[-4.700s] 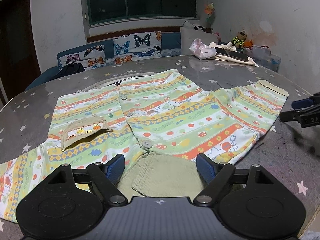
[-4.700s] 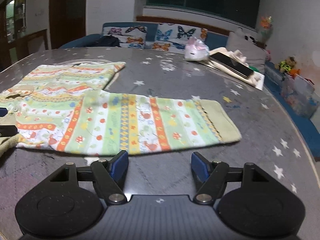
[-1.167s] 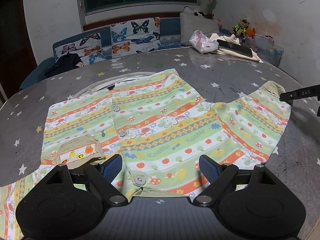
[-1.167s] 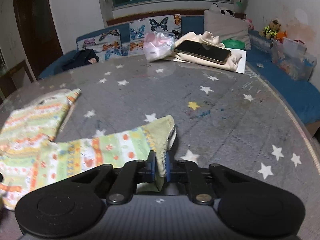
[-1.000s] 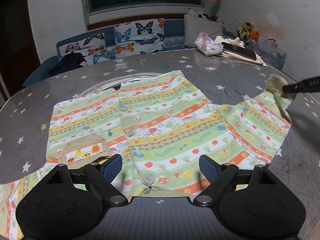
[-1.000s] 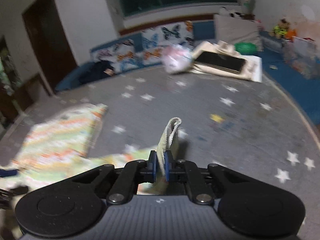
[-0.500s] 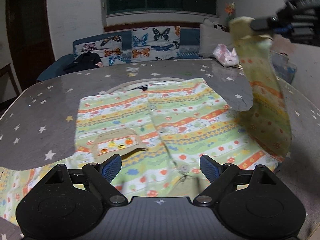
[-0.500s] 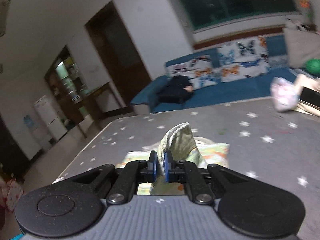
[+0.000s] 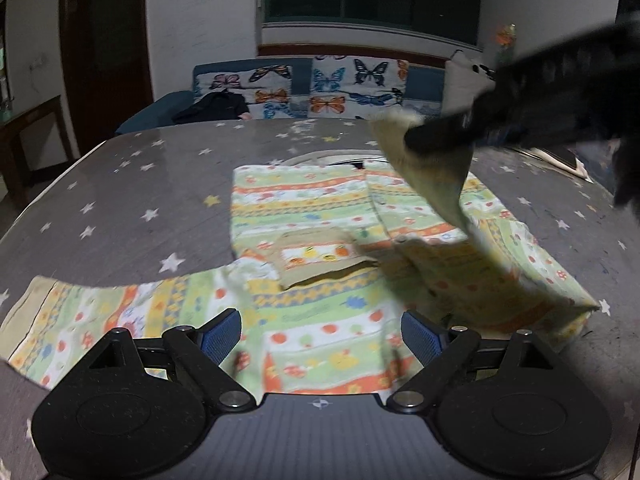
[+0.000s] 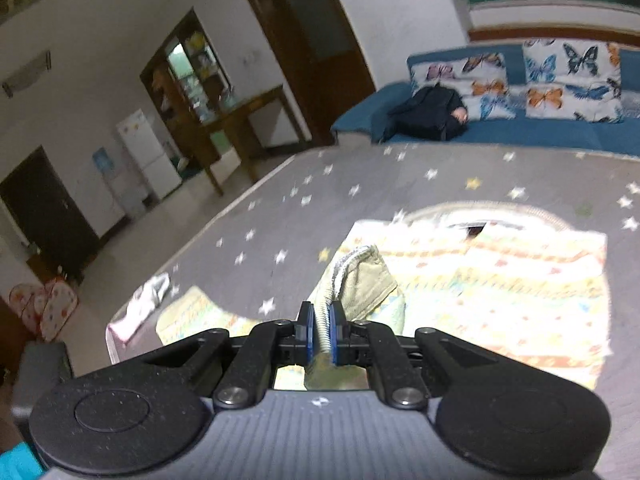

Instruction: Fold clothes

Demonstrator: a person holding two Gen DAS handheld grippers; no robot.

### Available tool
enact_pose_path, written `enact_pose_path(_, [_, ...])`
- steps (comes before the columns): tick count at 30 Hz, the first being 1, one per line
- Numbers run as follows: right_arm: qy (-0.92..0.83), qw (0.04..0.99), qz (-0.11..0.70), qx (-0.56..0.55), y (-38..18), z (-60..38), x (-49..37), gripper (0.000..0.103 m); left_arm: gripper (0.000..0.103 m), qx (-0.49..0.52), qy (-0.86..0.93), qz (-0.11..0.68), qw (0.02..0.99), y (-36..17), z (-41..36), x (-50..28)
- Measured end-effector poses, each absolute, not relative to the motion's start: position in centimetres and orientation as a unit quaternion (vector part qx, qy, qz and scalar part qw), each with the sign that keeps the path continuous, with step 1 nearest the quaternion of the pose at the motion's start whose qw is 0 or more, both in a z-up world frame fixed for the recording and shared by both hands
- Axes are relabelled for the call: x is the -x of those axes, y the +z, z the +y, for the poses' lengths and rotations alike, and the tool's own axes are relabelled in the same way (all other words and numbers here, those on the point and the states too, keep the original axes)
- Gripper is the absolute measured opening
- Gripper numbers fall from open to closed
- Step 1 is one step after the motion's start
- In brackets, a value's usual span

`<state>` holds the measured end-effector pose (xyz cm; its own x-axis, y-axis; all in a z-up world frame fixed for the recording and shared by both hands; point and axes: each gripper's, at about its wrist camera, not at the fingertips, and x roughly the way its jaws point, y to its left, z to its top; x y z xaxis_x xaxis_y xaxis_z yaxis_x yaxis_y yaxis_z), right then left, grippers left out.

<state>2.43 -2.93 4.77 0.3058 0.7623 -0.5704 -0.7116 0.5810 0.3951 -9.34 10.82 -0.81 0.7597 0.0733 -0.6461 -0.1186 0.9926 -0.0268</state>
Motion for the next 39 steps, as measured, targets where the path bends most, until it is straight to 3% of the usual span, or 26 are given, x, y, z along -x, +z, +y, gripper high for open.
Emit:
enact_pose_path(4, [0.465, 0.799, 0.38, -0.033, 4.3, -2.7, -1.7, 0.018, 0.09, 0.038, 0.063, 0.343, 0.936, -0.8, 11.7, 9.5])
enact_pose_path(14, [0.396, 0.824, 0.401, 0.056, 3.2, -8.3, -3.3, 0.019, 0.085, 0.051, 0.065, 0.313, 0.946, 0.9, 12.7, 9.5])
enact_pose_path(21, [0.359, 0.824, 0.423, 0.115, -0.7, -11.9, -1.7, 0.019, 0.061, 0.043, 0.006, 0.318, 0.947, 0.8, 9.7, 7.8])
enact_pose_path(28, [0.348, 0.839, 0.401, 0.121, -0.2, -13.1, -2.3, 0.017, 0.047, 0.031, -0.037, 0.333, 0.942, -0.3, 7.0, 6.3])
enact_pose_path(36, [0.33, 0.85, 0.392, 0.125, -0.9, -11.4, -5.7, 0.017, 0.046, 0.027, -0.05, 0.355, 0.933, -1.7, 6.0, 5.1])
enact_pose_path(39, [0.316, 0.853, 0.396, 0.129, -1.7, -11.9, -6.1, 0.009, 0.048, 0.033, -0.051, 0.36, 0.931, -2.3, 6.4, 5.2])
